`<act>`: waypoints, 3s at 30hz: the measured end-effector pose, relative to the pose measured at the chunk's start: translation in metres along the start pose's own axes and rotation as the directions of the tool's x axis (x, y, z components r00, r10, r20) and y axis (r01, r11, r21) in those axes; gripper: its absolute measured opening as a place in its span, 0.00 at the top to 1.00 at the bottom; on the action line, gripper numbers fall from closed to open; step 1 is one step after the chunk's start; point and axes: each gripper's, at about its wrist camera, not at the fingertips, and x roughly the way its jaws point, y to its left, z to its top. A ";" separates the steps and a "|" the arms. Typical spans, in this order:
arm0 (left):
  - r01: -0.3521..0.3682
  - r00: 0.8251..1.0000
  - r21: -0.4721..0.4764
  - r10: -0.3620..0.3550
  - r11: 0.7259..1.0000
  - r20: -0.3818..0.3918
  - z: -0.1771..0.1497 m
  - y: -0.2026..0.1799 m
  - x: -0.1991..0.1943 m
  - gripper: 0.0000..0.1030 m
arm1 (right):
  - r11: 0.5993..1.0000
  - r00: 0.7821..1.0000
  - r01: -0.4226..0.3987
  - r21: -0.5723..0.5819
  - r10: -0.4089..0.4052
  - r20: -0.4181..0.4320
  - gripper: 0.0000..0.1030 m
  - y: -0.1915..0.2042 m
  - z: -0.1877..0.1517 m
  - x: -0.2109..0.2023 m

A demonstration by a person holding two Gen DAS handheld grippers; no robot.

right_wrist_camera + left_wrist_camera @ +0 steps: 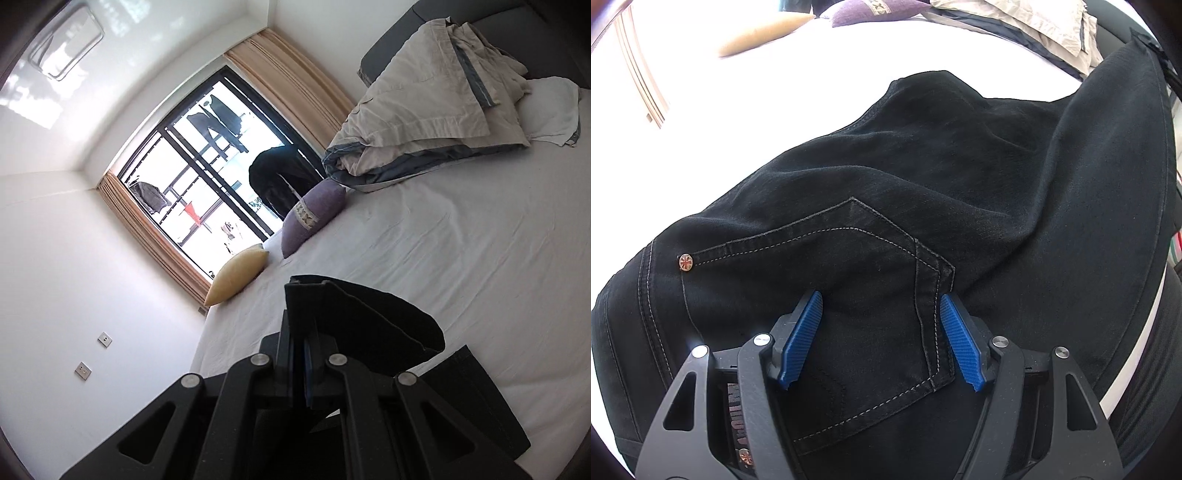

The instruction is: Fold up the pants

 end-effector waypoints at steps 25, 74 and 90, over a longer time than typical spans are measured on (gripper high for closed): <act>-0.028 1.000 0.013 0.028 1.000 -0.011 0.000 -0.012 -0.001 0.35 | 0.848 0.935 0.345 0.402 -0.271 -0.230 0.94 -0.188 -0.119 -0.027; -0.040 0.995 -0.134 0.052 0.990 0.088 -0.004 0.002 -0.036 0.32 | 0.804 0.704 0.422 -0.420 -0.582 -0.407 0.78 -0.023 -0.117 0.184; -0.054 0.993 -0.168 0.070 0.984 0.091 -0.009 0.016 -0.040 0.32 | 0.698 0.627 0.600 -0.390 -0.714 -0.313 0.63 -0.046 -0.100 0.148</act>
